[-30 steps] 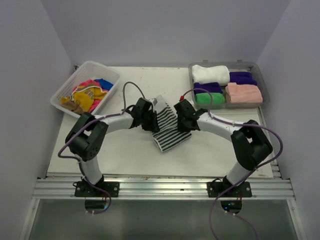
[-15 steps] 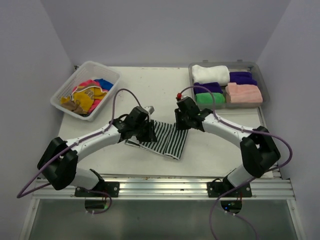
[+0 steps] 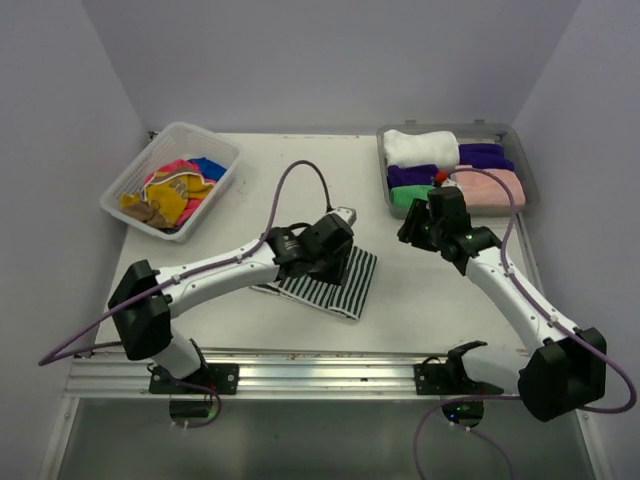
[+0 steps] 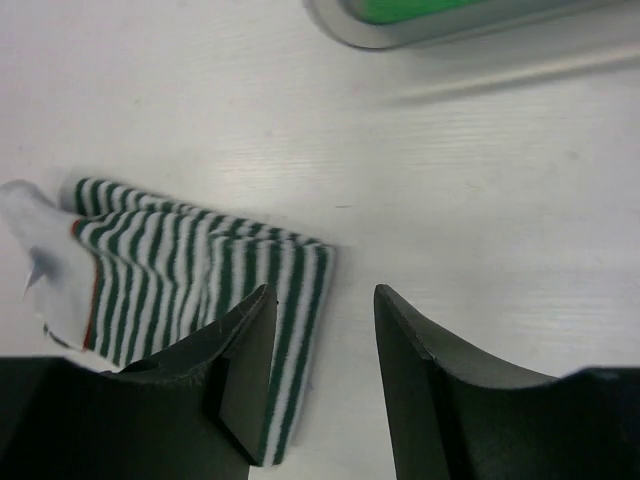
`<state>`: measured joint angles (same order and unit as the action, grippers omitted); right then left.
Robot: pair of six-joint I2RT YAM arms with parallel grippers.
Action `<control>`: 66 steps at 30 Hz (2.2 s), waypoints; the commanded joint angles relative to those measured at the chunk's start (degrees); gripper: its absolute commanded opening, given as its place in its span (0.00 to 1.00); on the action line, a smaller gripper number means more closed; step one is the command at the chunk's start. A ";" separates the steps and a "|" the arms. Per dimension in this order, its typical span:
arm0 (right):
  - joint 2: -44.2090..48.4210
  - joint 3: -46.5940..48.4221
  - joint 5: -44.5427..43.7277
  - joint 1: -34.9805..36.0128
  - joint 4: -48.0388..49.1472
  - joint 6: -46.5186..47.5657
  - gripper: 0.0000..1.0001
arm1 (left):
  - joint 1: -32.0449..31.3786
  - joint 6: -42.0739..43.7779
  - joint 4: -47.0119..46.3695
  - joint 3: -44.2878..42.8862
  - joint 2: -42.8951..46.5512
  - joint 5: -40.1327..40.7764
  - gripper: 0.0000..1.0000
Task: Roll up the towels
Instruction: Roll the towel
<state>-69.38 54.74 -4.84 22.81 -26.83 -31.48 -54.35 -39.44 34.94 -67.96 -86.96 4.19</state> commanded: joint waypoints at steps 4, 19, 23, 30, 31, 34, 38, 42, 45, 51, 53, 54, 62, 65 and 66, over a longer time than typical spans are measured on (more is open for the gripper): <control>6.27 -8.24 4.14 -9.53 -6.04 -3.06 0.48 | -11.12 -1.86 13.91 -15.16 -15.41 16.54 0.43; 7.69 -11.23 6.42 -12.17 -6.13 -2.18 0.50 | -16.84 -0.55 15.60 -25.29 -27.65 20.95 0.60; 7.33 -11.41 6.60 -12.17 -5.87 -2.27 0.52 | -17.02 -0.29 16.04 -26.43 -28.79 20.69 0.57; 6.72 -11.41 6.86 -12.26 -5.34 -2.35 0.52 | -17.46 0.07 15.42 -26.96 -31.51 21.12 0.57; 6.72 -11.41 6.86 -12.26 -5.34 -2.44 0.52 | -17.46 0.15 15.42 -26.96 -32.04 21.65 0.58; 6.81 -11.50 6.86 -12.26 -5.43 -2.27 0.52 | -17.11 -0.02 15.51 -26.70 -33.98 22.97 0.56; 7.24 -11.76 6.86 -12.26 -5.87 -2.27 0.53 | -15.71 0.50 12.01 -23.45 -34.07 20.87 0.49; 7.60 -13.25 8.17 -12.26 -5.25 -3.05 0.53 | -14.12 1.12 8.49 -19.50 -31.53 18.41 0.35; 8.04 -16.50 13.35 -12.17 0.26 -5.33 0.53 | -12.28 1.82 3.05 -14.23 -27.23 12.97 0.25; 8.30 -21.52 17.94 -8.31 8.72 -12.89 0.68 | -5.52 2.09 -13.83 2.47 -14.83 -2.94 0.15; 6.91 -20.82 16.37 -5.33 10.74 -15.00 0.71 | -3.93 1.82 -17.25 5.90 -12.55 -6.53 0.15; 6.11 -20.38 15.92 -4.19 11.09 -15.53 0.72 | -3.58 1.74 -17.97 6.61 -12.01 -7.34 0.15; -4.08 -15.29 12.58 4.43 14.96 -19.14 0.72 | -1.73 0.33 -23.94 11.53 -9.11 -13.23 0.15; -8.04 -14.23 12.05 6.72 17.42 -20.02 0.71 | -1.11 0.15 -25.18 12.77 -8.14 -14.73 0.15; -9.09 -13.79 11.61 7.16 17.69 -20.19 0.69 | -0.94 0.07 -25.36 12.94 -7.97 -14.99 0.15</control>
<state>-76.55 38.06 8.88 28.71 -13.02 -49.54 -56.10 -38.44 14.06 -56.01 -97.30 -6.98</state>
